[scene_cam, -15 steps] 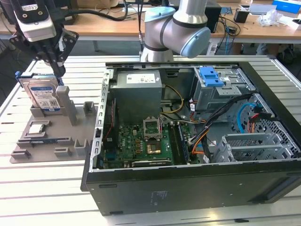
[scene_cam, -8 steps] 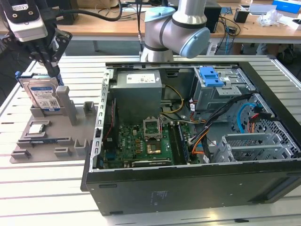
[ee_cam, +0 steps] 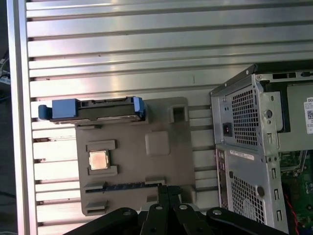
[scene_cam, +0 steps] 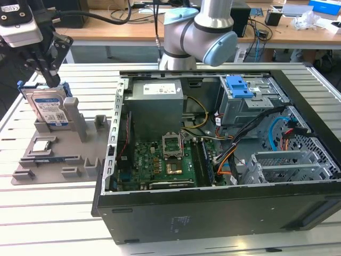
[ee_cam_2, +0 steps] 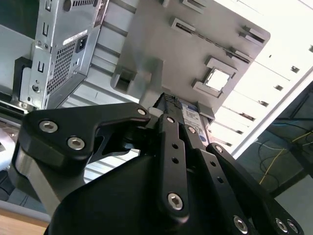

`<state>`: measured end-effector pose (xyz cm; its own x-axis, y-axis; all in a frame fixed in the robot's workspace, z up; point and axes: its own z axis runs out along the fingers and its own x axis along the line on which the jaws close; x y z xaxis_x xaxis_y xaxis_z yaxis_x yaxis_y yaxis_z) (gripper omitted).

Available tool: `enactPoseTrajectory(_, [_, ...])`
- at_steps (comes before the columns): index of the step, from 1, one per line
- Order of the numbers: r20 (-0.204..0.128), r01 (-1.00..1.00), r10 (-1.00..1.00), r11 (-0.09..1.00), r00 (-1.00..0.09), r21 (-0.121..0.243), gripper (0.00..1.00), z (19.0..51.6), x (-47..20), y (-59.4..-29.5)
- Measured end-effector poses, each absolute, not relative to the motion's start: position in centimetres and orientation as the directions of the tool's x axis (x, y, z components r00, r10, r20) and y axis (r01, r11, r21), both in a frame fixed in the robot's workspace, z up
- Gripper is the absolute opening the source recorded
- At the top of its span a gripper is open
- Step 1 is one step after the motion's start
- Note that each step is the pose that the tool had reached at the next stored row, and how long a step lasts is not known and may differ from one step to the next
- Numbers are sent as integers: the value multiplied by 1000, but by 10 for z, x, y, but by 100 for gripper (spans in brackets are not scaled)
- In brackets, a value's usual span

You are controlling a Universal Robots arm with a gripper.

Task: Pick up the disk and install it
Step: 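Reach for the disk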

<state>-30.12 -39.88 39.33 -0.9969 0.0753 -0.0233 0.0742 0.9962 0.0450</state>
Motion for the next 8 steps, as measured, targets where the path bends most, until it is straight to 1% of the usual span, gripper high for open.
enactPoseTrajectory(8, [-23,74,75,996,-997,45,11,393,-320,-399])
